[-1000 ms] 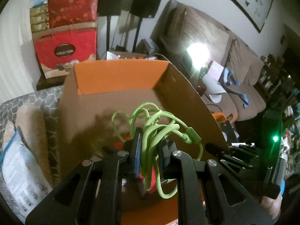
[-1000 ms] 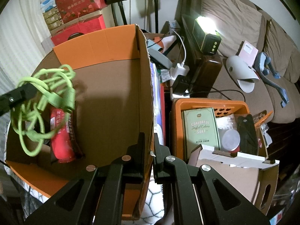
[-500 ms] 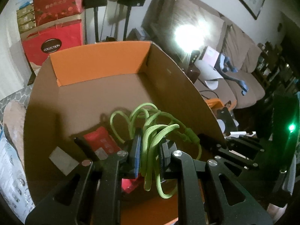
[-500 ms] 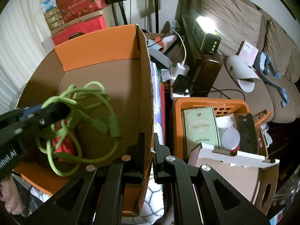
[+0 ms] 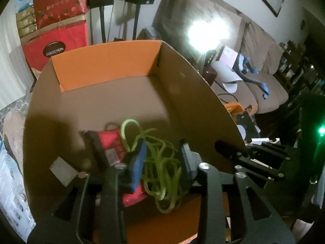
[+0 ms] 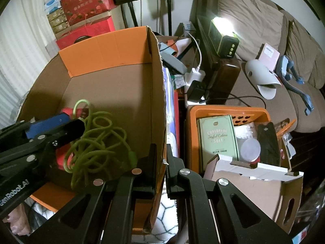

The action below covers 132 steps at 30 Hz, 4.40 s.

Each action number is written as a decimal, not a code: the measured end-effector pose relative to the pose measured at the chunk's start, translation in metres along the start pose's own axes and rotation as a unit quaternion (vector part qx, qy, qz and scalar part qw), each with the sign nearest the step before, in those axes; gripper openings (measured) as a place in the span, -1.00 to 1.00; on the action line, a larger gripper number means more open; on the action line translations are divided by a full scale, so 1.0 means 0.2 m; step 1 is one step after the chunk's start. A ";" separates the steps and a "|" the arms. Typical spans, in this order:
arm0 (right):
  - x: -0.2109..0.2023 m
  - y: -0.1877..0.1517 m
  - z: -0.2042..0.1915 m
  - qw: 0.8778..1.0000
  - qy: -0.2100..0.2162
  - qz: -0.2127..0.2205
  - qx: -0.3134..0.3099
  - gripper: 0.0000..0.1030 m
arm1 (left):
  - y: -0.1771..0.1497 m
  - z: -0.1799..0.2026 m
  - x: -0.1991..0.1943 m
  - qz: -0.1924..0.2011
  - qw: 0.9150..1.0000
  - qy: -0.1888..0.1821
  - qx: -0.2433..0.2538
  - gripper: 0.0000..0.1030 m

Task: Organize objects
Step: 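Carry the green cable with the left gripper and drop it into the box, then move the left gripper back over the white cable on the bed, then close the left gripper on the white cable and lift it, then carry the white cable with the left gripper and release it into the box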

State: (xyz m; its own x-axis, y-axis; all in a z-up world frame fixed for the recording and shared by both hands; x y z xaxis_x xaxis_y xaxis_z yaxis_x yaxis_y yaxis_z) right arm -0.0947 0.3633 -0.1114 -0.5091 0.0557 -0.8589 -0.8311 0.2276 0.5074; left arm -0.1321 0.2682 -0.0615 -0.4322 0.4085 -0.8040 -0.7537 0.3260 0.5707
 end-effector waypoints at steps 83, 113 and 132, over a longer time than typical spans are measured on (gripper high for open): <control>0.01 -0.03 0.03 1.000 -0.009 0.001 0.000 -0.87 | -0.91 -1.66 -0.66 0.003 0.964 0.172 -0.203 0.89; 0.01 -0.04 0.02 1.000 -0.010 -0.001 0.000 -0.87 | -0.80 -1.66 -0.85 0.054 0.963 0.154 -0.214 -0.33; 0.01 -0.04 0.02 1.000 -0.009 -0.001 0.000 -0.87 | -0.31 -1.29 -0.88 0.100 0.979 0.103 -0.145 -0.33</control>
State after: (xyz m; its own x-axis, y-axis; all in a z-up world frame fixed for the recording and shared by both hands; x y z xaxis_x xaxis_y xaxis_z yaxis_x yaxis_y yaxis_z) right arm -0.0878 0.3656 -0.1186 -0.5038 0.0726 -0.8608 -0.8319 0.2277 0.5061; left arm -0.1368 -0.0435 0.0024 -0.6532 0.2490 -0.7151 -0.7402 -0.0106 0.6723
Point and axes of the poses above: each gripper's, at about its wrist camera, not at the fingertips, and x roughly the way its jaws point, z to its right, y to its top, the point moved 2 cm from there along x, roughly the way its jaws point, and after that the axes turned 5 degrees about x, right-handed, at the moved point
